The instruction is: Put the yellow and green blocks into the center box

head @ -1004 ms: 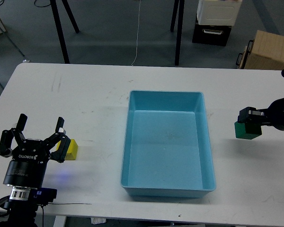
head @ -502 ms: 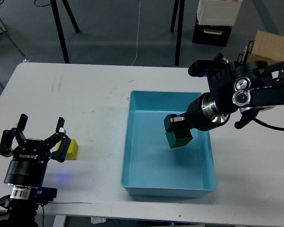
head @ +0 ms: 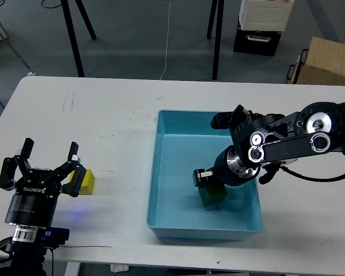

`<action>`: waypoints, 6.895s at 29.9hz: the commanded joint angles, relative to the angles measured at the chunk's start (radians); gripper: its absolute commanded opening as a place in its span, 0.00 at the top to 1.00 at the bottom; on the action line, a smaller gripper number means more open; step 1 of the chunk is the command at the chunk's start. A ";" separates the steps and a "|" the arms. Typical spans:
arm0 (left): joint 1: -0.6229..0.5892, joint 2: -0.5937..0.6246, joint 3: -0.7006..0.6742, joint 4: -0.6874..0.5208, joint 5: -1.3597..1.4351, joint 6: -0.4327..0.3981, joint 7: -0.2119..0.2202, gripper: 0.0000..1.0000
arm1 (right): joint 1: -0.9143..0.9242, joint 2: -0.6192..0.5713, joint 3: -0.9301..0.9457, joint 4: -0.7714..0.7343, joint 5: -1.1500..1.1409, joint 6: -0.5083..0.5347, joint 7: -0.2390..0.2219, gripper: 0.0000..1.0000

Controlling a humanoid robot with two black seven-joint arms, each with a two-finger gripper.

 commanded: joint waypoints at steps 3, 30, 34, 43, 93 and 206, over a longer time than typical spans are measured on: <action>0.000 0.000 0.000 0.000 0.000 0.000 0.000 0.00 | 0.003 0.006 0.011 -0.003 0.029 -0.012 0.000 0.00; -0.003 -0.002 0.019 0.001 0.000 0.000 0.002 0.00 | -0.413 -0.183 1.390 -0.771 0.458 0.053 0.126 0.00; -0.006 -0.002 0.019 0.008 0.000 0.000 0.000 0.00 | -0.525 -0.235 1.572 -0.779 0.509 0.086 0.135 0.00; -0.015 0.000 0.017 0.006 0.000 0.000 0.000 0.00 | -0.978 -0.422 1.886 -0.585 0.852 0.194 0.135 0.00; -0.567 0.581 -0.025 0.190 0.070 0.000 -0.078 0.00 | -2.170 -0.129 2.476 0.092 0.849 0.331 0.149 0.00; -1.609 0.758 1.751 0.321 1.543 0.000 -0.066 1.00 | -2.180 -0.114 2.429 0.078 0.813 0.331 0.146 0.00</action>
